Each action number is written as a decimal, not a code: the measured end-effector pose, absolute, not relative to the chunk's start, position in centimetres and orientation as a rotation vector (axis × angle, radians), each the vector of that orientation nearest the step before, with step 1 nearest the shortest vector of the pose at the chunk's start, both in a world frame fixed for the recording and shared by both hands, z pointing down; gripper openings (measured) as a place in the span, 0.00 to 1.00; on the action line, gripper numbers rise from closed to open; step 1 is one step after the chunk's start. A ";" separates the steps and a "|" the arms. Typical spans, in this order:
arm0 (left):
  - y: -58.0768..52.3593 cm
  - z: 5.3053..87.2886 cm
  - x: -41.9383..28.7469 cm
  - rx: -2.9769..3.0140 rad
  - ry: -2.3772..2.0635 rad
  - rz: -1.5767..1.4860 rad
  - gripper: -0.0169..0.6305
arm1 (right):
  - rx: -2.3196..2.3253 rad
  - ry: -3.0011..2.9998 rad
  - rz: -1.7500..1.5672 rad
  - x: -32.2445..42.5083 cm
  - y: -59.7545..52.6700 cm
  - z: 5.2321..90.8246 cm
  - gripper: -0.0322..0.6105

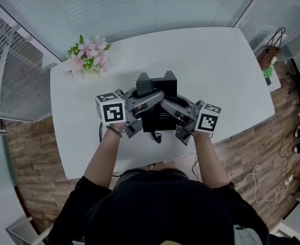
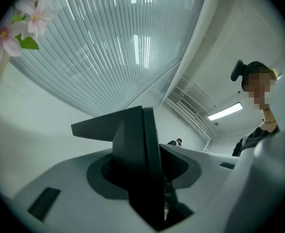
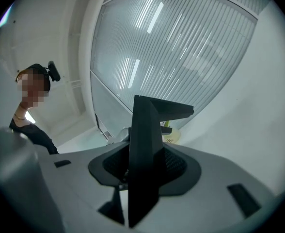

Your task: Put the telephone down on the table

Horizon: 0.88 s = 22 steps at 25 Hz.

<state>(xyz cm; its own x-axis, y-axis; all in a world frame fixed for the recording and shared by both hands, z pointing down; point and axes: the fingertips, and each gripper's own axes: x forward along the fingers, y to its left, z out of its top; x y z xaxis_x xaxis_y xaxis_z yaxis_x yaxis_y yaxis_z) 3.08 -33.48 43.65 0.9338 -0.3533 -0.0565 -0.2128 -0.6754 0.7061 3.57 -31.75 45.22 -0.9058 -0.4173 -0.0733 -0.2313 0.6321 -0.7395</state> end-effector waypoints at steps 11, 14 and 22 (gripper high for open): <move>-34.1 46.8 3.0 2.200 -0.402 -0.224 0.34 | -0.564 2.572 -1.330 3.6 -32.2 48.3 0.32; -34.2 47.4 3.0 2.168 -0.408 -0.213 0.34 | -0.555 2.548 -1.379 3.5 -32.2 48.6 0.32; -34.3 48.9 3.2 2.066 -0.398 -0.182 0.34 | -0.487 2.459 -1.511 2.7 -32.1 49.5 0.32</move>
